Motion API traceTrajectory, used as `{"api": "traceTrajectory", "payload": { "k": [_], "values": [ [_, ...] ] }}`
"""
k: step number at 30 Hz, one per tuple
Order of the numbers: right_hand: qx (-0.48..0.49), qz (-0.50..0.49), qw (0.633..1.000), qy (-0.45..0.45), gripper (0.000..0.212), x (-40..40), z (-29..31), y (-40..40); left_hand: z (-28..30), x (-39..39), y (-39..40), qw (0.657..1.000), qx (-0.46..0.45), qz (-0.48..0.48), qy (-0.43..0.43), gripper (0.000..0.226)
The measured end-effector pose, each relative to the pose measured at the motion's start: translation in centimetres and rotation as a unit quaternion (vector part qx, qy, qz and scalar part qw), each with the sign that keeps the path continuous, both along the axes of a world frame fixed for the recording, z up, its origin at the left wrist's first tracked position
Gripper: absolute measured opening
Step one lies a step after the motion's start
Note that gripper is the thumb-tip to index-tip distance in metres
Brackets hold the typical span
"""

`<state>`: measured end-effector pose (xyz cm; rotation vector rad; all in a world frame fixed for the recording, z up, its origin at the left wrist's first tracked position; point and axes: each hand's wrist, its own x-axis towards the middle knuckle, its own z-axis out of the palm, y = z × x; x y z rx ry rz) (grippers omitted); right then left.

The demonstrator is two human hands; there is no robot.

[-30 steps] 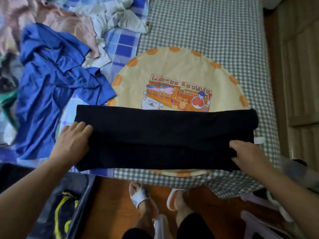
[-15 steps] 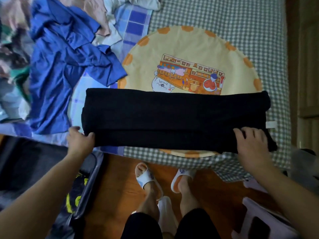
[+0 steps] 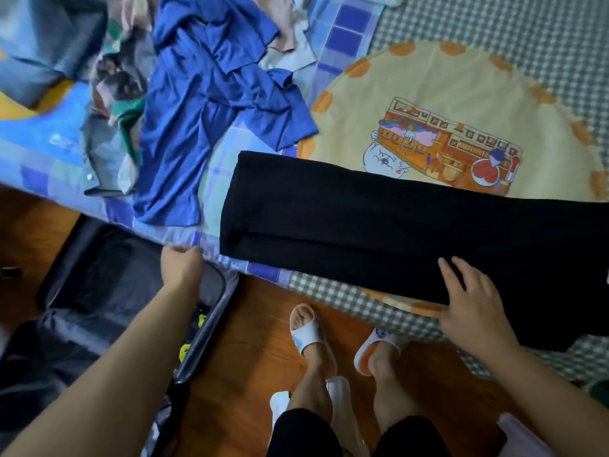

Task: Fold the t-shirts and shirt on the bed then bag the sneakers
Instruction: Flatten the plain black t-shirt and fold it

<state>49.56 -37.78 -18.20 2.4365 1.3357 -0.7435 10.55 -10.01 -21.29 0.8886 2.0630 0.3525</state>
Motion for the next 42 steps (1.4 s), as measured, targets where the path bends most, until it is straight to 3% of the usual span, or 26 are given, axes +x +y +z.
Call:
{"api": "traceTrajectory", "payload": {
  "k": [3,5,8,11,14,17,22,25,27,32,34,36,37,39,40,42],
  "values": [
    [0.008,0.003,1.000,-0.002,0.088,-0.4,0.1,-0.5,0.8,3.9,1.1,0.988,0.064,-0.141,0.008,0.024],
    [0.028,-0.017,0.999,0.001,0.084,-0.7,0.2,-0.4,1.1,6.7,1.9,0.981,0.052,-0.187,0.028,0.035],
    [0.050,-0.070,0.996,0.012,0.075,-1.0,0.4,0.7,0.7,8.8,3.0,0.992,0.004,-0.127,-0.004,0.042],
    [0.065,-0.102,0.993,0.008,0.069,-0.9,0.4,1.8,0.9,9.2,3.3,0.987,-0.037,-0.011,-0.156,0.030],
    [0.092,-0.097,0.991,-0.019,0.068,-0.8,0.5,2.0,1.8,8.7,4.0,0.981,0.051,-0.028,-0.186,0.019],
    [0.101,-0.074,0.992,-0.030,0.069,-0.7,0.1,1.6,2.4,8.0,4.4,0.982,0.096,-0.081,-0.141,0.011],
    [0.079,-0.037,0.996,-0.024,0.076,-0.5,-0.3,0.9,0.6,6.9,4.8,0.987,-0.032,-0.158,-0.012,0.021],
    [0.072,-0.008,0.997,-0.018,0.084,0.0,-0.7,-0.2,1.4,8.3,5.6,0.974,0.028,-0.219,0.039,0.033],
    [0.058,0.014,0.998,-0.018,0.090,0.4,-1.0,-1.2,1.6,8.8,6.3,0.963,0.067,-0.247,0.087,0.027],
    [-0.002,0.013,1.000,-0.018,0.105,2.4,-0.2,-4.3,1.7,9.5,5.6,0.945,0.085,-0.246,0.200,0.032],
    [-0.010,0.018,1.000,-0.014,0.101,3.4,0.6,-5.8,2.7,11.4,3.6,0.920,0.172,-0.254,0.243,0.035],
    [0.025,-0.018,0.999,0.008,0.091,4.3,1.2,-7.7,4.1,14.6,-0.4,0.891,0.269,-0.321,0.175,0.027],
    [0.062,-0.056,0.996,0.016,0.085,4.6,1.3,-8.7,4.5,16.6,-3.0,0.887,0.265,-0.363,0.107,0.020],
    [0.153,-0.190,0.970,-0.004,0.064,5.1,1.1,-10.4,5.7,20.9,-9.2,0.897,0.123,-0.423,-0.035,0.008],
    [0.190,-0.291,0.937,-0.018,0.054,5.6,0.9,-10.9,6.0,23.0,-12.4,0.897,0.019,-0.431,-0.096,0.005],
    [0.232,-0.492,0.839,0.004,0.047,6.6,1.1,-10.7,5.7,27.0,-17.8,0.884,-0.146,-0.408,-0.174,0.011]
  ]
}}
